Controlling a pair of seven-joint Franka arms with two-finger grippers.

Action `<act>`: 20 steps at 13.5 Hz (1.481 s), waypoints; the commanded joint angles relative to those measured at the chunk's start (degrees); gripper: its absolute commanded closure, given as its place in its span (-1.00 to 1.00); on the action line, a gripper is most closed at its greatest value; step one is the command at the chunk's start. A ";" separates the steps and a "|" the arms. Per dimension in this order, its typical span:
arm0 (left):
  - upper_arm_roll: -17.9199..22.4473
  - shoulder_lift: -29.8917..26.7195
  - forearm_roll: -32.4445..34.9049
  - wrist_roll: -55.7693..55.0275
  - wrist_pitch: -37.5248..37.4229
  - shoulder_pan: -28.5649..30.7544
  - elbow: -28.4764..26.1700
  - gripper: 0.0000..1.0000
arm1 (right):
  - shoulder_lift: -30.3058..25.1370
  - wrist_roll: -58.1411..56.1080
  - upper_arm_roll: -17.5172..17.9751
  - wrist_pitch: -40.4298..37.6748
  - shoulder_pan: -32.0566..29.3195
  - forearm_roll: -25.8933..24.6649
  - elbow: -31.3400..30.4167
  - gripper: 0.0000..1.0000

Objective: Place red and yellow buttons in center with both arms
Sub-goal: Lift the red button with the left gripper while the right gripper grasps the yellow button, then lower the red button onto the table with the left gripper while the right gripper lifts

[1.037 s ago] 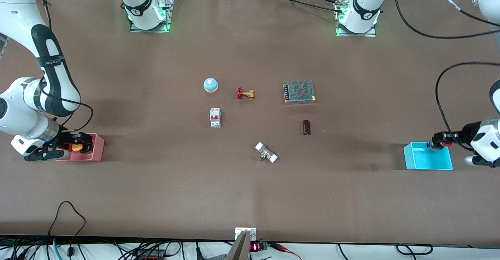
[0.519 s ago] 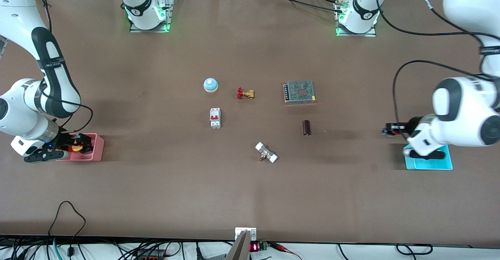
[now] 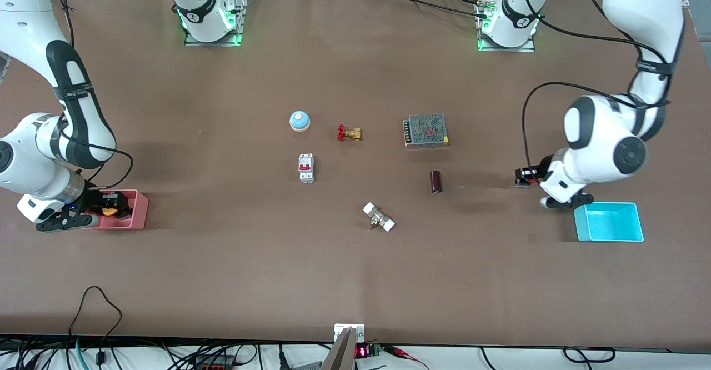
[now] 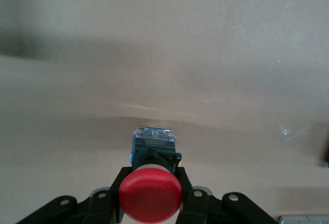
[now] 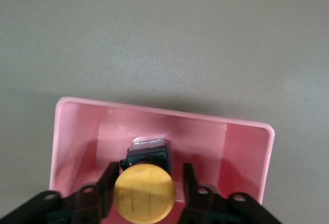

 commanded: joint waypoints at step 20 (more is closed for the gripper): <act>-0.30 -5.93 8.59 -0.39 -20.61 1.10 23.77 -1.00 | -16.20 27.93 13.49 -15.87 8.25 0.45 -4.99 0.29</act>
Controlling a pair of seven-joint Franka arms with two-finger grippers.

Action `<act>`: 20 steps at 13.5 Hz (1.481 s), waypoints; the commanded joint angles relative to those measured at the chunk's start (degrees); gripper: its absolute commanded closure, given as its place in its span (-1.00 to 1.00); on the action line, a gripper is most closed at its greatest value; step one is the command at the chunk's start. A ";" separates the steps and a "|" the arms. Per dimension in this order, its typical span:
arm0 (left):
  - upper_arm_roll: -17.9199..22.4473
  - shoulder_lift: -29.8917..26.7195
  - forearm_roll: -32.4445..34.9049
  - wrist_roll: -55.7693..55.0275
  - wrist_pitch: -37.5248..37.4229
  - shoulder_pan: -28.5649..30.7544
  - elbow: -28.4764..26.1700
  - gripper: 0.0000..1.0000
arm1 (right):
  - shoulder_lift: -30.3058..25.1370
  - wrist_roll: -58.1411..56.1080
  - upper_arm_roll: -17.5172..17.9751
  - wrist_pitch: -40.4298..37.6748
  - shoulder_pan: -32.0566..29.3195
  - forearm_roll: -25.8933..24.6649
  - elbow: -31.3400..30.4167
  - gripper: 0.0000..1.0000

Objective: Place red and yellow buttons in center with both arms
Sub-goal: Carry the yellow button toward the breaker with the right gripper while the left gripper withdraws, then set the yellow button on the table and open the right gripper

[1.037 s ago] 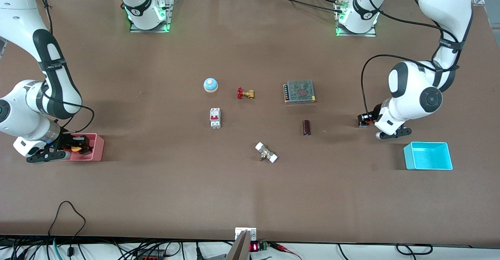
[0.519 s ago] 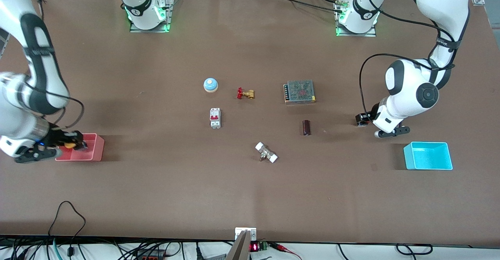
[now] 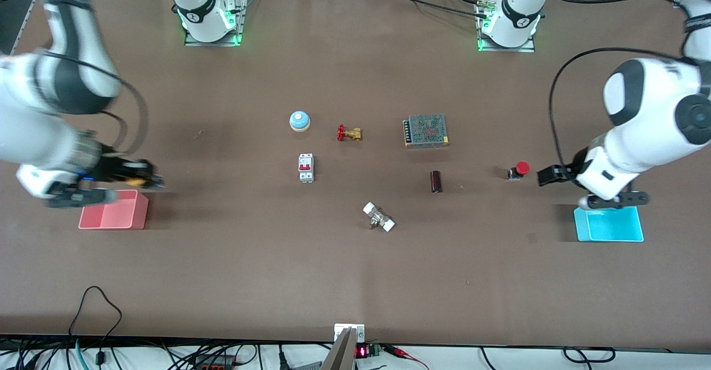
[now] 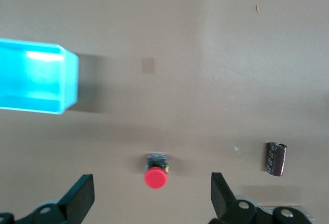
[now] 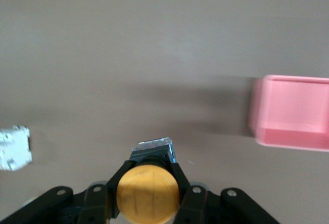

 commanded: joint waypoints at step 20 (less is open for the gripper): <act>-1.29 -10.31 -0.32 4.99 -18.10 4.87 9.04 -1.00 | 12.56 21.93 -0.03 20.28 12.75 -9.69 -9.61 -0.07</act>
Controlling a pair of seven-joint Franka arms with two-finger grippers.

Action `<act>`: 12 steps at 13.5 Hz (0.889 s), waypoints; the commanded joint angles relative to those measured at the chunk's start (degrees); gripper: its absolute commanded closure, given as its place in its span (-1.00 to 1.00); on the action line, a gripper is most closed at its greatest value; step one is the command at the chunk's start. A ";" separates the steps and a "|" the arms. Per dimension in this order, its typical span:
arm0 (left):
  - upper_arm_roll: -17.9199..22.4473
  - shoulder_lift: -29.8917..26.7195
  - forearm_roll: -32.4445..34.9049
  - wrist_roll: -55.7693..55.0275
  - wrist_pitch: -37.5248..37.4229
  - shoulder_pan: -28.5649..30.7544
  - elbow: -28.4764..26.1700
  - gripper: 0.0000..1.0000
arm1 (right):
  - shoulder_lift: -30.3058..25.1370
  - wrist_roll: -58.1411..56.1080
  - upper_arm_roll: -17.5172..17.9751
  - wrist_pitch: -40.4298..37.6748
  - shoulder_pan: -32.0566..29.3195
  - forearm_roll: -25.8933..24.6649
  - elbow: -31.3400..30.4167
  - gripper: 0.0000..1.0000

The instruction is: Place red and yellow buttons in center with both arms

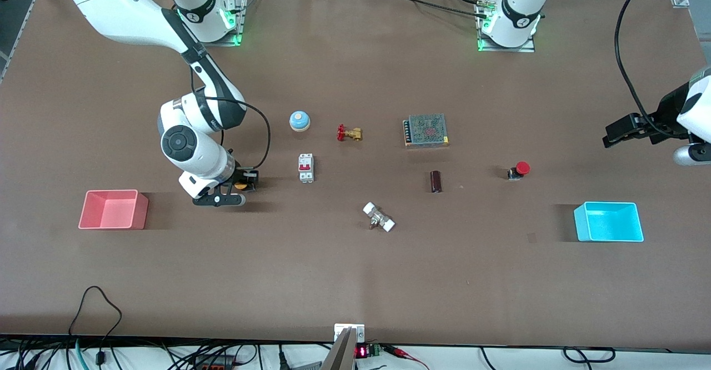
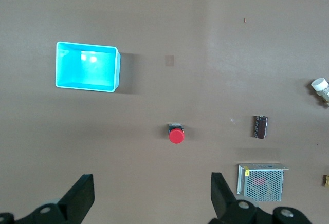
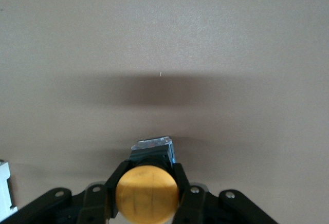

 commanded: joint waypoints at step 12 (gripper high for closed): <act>-0.64 -2.04 -0.25 1.78 -0.37 0.74 -2.63 -1.00 | -17.17 -7.27 -0.60 -33.90 -6.81 8.14 18.87 -1.00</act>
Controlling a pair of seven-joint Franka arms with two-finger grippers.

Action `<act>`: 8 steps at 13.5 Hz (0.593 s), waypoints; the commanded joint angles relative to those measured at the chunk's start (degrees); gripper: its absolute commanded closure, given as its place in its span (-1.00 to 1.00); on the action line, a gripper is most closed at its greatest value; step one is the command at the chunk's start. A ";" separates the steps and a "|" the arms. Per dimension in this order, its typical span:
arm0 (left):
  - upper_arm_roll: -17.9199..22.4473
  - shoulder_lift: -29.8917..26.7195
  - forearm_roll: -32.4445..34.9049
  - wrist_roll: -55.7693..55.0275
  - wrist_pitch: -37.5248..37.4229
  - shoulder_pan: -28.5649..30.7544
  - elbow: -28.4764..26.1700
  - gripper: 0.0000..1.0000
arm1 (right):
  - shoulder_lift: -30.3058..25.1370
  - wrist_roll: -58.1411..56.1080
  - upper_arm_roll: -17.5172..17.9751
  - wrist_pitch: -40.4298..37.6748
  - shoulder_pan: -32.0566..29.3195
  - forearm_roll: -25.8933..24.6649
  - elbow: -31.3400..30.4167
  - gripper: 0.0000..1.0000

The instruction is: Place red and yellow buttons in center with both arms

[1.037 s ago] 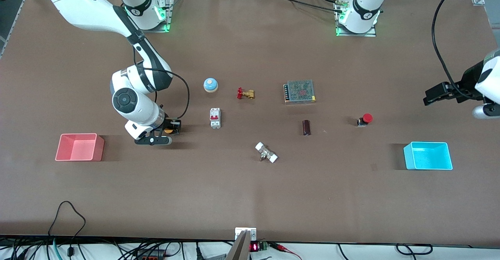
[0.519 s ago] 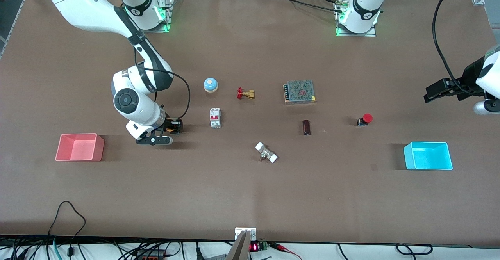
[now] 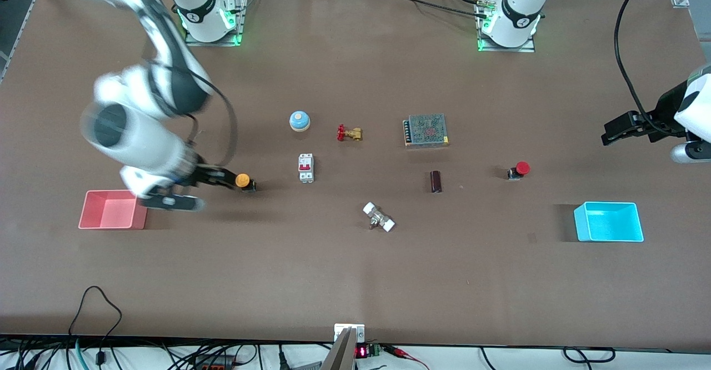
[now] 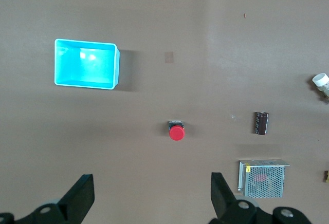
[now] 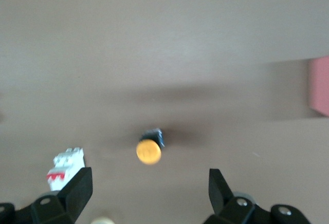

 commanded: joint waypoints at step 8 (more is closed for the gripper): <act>-0.73 -2.36 0.01 1.28 -0.02 0.68 -2.10 -1.00 | -12.52 -5.04 -11.69 -16.29 1.04 1.09 2.75 -1.00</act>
